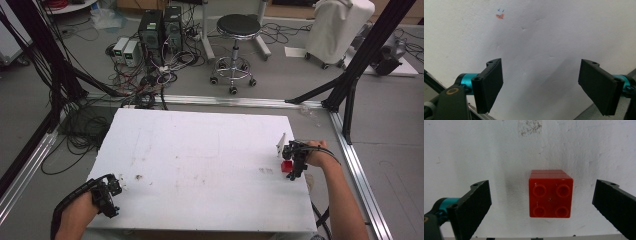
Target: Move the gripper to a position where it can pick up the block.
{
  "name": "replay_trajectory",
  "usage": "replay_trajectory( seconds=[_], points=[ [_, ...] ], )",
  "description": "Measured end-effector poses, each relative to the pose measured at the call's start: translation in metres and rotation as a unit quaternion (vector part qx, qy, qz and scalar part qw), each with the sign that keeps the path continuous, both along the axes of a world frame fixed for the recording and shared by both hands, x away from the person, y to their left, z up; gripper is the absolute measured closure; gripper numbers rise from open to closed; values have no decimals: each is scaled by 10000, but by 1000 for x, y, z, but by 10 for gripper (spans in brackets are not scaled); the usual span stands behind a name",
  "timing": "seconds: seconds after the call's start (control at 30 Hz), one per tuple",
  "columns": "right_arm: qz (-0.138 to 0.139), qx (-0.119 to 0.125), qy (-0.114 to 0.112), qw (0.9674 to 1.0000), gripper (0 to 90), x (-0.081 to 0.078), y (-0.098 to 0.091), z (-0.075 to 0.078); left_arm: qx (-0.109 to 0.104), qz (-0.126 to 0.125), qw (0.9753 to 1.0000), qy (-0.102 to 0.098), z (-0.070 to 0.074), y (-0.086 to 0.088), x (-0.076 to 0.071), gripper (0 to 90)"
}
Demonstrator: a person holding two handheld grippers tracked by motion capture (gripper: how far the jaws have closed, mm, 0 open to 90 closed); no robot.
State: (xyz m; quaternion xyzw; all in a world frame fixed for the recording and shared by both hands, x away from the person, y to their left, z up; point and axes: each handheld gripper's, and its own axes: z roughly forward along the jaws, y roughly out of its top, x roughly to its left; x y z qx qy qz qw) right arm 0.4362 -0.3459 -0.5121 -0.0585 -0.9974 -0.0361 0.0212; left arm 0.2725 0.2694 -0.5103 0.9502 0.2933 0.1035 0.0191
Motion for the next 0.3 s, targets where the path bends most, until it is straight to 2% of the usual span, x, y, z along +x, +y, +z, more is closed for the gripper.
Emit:
replay_trajectory(
  seconds=[0.3],
  points=[
    [-23, 42, 16, 10000, 13, 2, 1, -2, 3, -20, 10000, -8, 0, -1, 1, 202]
  ],
)
